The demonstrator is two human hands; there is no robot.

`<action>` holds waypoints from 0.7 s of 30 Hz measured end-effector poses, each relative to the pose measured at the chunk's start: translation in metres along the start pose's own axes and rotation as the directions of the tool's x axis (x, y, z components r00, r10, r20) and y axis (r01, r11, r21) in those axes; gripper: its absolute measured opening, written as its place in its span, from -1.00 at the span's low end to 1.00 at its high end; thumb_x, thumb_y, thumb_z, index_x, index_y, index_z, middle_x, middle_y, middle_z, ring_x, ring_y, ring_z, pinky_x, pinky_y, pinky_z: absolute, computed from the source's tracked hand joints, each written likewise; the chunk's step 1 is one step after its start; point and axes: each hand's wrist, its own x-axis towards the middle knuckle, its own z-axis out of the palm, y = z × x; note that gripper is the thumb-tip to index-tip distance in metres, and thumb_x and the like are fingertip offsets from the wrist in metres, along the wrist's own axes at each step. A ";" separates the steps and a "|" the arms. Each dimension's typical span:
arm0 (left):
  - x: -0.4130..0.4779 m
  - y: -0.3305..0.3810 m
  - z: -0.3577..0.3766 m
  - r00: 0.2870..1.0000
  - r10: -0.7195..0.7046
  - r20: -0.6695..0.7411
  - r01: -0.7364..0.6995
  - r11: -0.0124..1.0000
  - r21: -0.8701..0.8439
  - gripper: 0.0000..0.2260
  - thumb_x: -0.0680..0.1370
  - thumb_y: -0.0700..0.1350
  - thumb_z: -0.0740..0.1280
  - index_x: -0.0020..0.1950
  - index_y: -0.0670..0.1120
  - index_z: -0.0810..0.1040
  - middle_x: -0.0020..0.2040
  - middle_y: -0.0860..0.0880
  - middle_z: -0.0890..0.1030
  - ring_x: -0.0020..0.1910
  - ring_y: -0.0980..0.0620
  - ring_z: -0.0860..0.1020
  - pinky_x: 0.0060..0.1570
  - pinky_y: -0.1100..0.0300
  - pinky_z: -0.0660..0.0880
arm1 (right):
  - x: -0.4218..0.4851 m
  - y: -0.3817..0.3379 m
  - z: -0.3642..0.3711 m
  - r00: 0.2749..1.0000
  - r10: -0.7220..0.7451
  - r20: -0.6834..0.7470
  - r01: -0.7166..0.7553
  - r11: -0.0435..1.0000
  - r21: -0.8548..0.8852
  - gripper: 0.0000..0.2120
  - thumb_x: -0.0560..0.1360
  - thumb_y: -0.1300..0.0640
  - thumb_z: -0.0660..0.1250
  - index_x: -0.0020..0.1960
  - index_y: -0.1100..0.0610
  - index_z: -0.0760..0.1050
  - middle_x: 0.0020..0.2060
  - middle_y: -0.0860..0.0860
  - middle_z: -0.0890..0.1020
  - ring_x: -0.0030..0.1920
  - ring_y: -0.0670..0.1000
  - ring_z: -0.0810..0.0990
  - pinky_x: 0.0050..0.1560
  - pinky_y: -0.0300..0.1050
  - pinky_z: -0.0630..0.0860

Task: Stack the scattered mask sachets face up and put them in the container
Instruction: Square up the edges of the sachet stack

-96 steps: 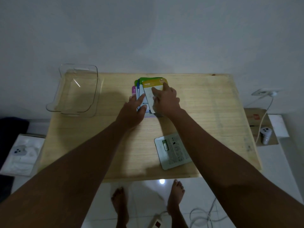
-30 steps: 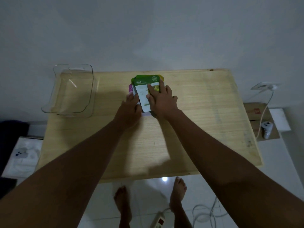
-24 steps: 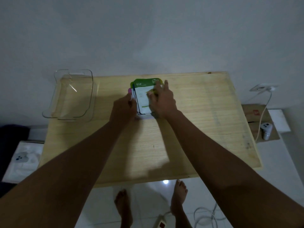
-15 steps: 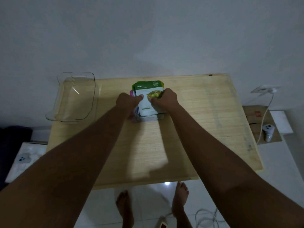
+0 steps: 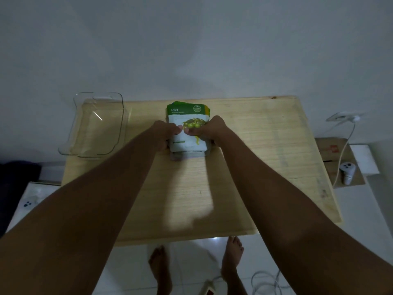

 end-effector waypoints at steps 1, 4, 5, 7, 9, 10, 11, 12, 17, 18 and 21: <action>-0.002 -0.001 0.001 1.000 0.022 -0.009 -0.022 1.000 -0.019 -0.60 0.47 -0.23 0.45 0.25 -0.32 0.48 0.16 -0.24 0.61 0.05 -0.23 0.61 0.01 -0.21 0.56 | -0.003 0.000 0.000 1.000 -0.010 0.002 0.010 1.000 -0.009 -0.20 0.01 -0.15 0.71 0.07 0.27 0.51 0.02 0.05 0.65 0.01 0.01 0.67 0.07 0.00 0.66; -0.006 -0.011 -0.004 0.998 0.057 0.003 -0.056 0.993 -0.108 -0.65 0.50 -0.27 0.40 0.23 -0.39 0.47 0.18 -0.26 0.58 0.09 -0.23 0.59 0.05 -0.19 0.53 | -0.010 -0.001 0.001 0.999 -0.024 -0.031 0.022 0.997 -0.068 -0.18 -0.07 -0.33 0.63 0.00 0.14 0.53 -0.04 -0.01 0.63 0.01 -0.02 0.64 0.11 -0.05 0.63; -0.006 -0.015 -0.007 0.996 0.079 0.034 -0.074 0.988 -0.134 -0.61 0.49 -0.26 0.41 0.25 -0.40 0.46 0.23 -0.28 0.56 0.16 -0.26 0.57 0.13 -0.23 0.50 | -0.010 0.000 0.003 0.999 -0.032 -0.040 0.028 0.996 -0.082 -0.08 -0.17 -0.41 0.57 0.03 0.12 0.56 -0.02 -0.03 0.65 0.03 -0.02 0.64 0.11 -0.05 0.63; -0.008 -0.020 -0.011 0.987 0.137 0.089 -0.117 0.973 -0.200 -0.51 0.43 -0.22 0.45 0.29 -0.40 0.44 0.26 -0.32 0.54 0.22 -0.31 0.54 0.19 -0.27 0.48 | -0.009 0.004 0.007 0.998 -0.050 -0.027 0.049 0.998 -0.038 -0.02 -0.24 -0.48 0.54 0.03 0.07 0.62 -0.04 -0.05 0.70 -0.01 -0.05 0.67 0.07 -0.07 0.64; -0.014 -0.017 -0.009 0.982 0.157 0.107 -0.131 0.967 -0.220 -0.56 0.48 -0.24 0.40 0.30 -0.37 0.44 0.24 -0.30 0.55 0.18 -0.30 0.56 0.12 -0.22 0.52 | -0.009 0.005 0.006 0.998 -0.069 -0.002 0.069 0.992 0.106 -0.12 -0.17 -0.42 0.62 0.01 0.08 0.65 -0.08 -0.03 0.74 -0.07 -0.03 0.72 0.03 -0.03 0.67; -0.017 -0.014 -0.008 0.982 0.161 0.101 -0.136 0.967 -0.216 -0.63 0.52 -0.25 0.36 0.30 -0.35 0.45 0.23 -0.28 0.56 0.15 -0.28 0.57 0.09 -0.20 0.53 | -0.012 0.004 0.006 0.998 -0.068 0.016 0.064 0.982 0.178 -0.20 -0.07 -0.35 0.65 0.02 0.10 0.66 -0.07 0.01 0.74 -0.09 -0.01 0.74 0.01 0.00 0.68; -0.017 -0.012 -0.007 0.983 0.162 0.087 -0.141 0.968 -0.208 -0.67 0.55 -0.26 0.33 0.29 -0.33 0.46 0.22 -0.27 0.58 0.13 -0.26 0.59 0.06 -0.20 0.53 | -0.015 0.002 0.004 0.997 -0.060 0.038 0.049 0.967 0.249 -0.26 0.03 -0.31 0.65 0.05 0.13 0.65 -0.06 0.04 0.75 -0.10 0.01 0.75 0.01 0.03 0.69; -0.020 -0.010 -0.006 0.983 0.163 0.082 -0.145 0.970 -0.195 -0.69 0.55 -0.26 0.33 0.28 -0.31 0.47 0.21 -0.26 0.59 0.13 -0.26 0.60 0.06 -0.20 0.54 | -0.018 0.001 0.003 0.998 -0.026 0.054 0.009 0.953 0.303 -0.25 0.08 -0.32 0.62 0.08 0.14 0.63 -0.03 0.07 0.74 -0.10 0.04 0.75 0.01 0.05 0.68; -0.019 -0.009 -0.004 0.966 0.212 0.147 -0.192 0.971 -0.140 -0.69 0.51 -0.18 0.37 0.24 -0.21 0.52 0.19 -0.25 0.61 0.14 -0.25 0.60 0.11 -0.20 0.54 | -0.021 -0.004 0.002 0.995 0.023 0.094 -0.053 0.943 0.330 0.07 0.08 -0.62 0.34 0.28 0.17 0.52 0.07 0.08 0.68 -0.05 0.06 0.70 -0.06 -0.06 0.66; -0.027 -0.008 0.001 0.961 0.229 0.157 -0.212 0.970 -0.118 -0.70 0.53 -0.19 0.34 0.25 -0.21 0.50 0.17 -0.23 0.62 0.12 -0.23 0.61 0.08 -0.15 0.57 | -0.020 -0.005 0.004 0.996 0.024 0.087 -0.051 0.945 0.323 0.19 0.03 -0.68 0.28 0.34 0.17 0.47 0.13 0.10 0.66 0.03 0.10 0.68 0.07 0.01 0.63; -0.032 -0.005 0.013 0.960 0.261 0.100 -0.257 0.965 -0.049 -0.69 0.59 -0.20 0.25 0.34 -0.14 0.42 0.18 -0.18 0.60 0.11 -0.16 0.61 0.05 -0.08 0.57 | -0.014 -0.006 0.006 0.993 -0.024 0.114 -0.011 0.954 0.301 0.24 0.01 -0.73 0.18 0.36 0.17 0.46 0.16 0.12 0.65 0.10 0.14 0.67 0.21 0.11 0.57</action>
